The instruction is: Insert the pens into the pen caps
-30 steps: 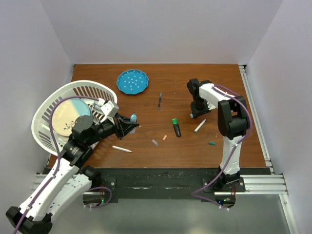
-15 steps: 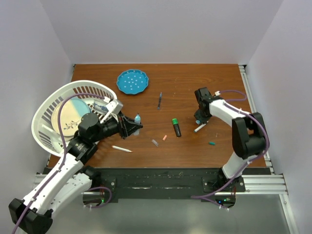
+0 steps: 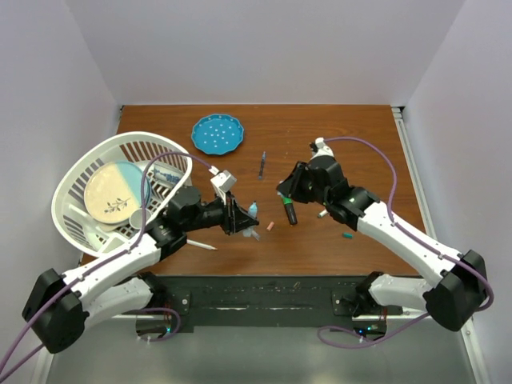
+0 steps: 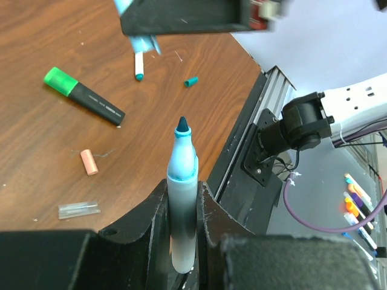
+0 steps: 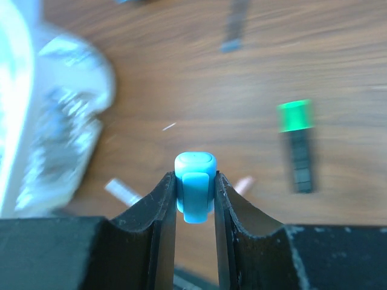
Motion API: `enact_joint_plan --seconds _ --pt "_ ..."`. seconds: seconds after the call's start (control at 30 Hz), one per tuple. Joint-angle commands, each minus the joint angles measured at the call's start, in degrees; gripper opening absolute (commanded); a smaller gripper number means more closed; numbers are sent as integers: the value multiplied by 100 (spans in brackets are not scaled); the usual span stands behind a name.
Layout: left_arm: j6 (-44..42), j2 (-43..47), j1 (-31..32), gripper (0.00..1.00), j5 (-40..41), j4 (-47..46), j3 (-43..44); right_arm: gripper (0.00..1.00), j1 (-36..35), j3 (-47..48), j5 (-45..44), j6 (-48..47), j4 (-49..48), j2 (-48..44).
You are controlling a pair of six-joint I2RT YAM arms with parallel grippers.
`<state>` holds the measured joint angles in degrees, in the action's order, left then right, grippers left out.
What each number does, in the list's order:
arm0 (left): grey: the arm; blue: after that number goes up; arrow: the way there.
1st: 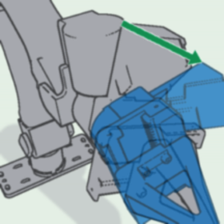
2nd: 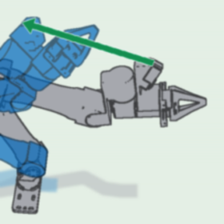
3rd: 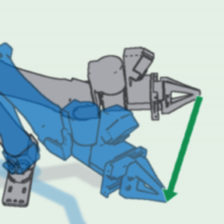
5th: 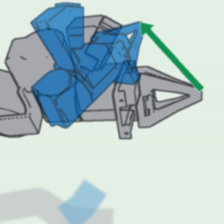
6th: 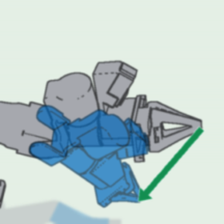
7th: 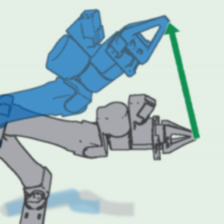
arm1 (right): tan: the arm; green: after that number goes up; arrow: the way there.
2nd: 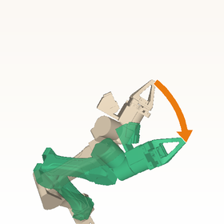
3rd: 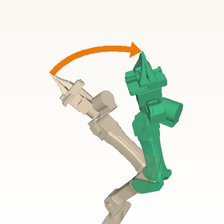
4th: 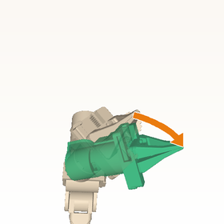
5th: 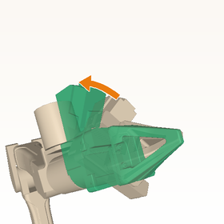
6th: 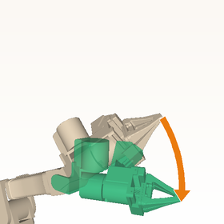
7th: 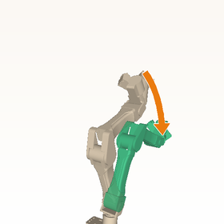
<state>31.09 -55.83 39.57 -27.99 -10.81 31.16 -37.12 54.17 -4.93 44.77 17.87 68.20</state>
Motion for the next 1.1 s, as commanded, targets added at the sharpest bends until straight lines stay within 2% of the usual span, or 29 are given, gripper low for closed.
enact_joint_plan --seconds 0.0,0.17,0.57,1.07 --pt "222 -138 86 0 153 -800 22 0 -575 330 -131 216 -495 -88" --pt "125 -208 86 0 311 -739 31 0 -1076 673 -464 304 -486 17" --pt "38 -174 86 0 382 -704 -66 0 -1516 1139 -816 207 -337 307" --pt "64 -68 86 0 461 -703 -22 0 -2044 858 -1211 225 50 132"
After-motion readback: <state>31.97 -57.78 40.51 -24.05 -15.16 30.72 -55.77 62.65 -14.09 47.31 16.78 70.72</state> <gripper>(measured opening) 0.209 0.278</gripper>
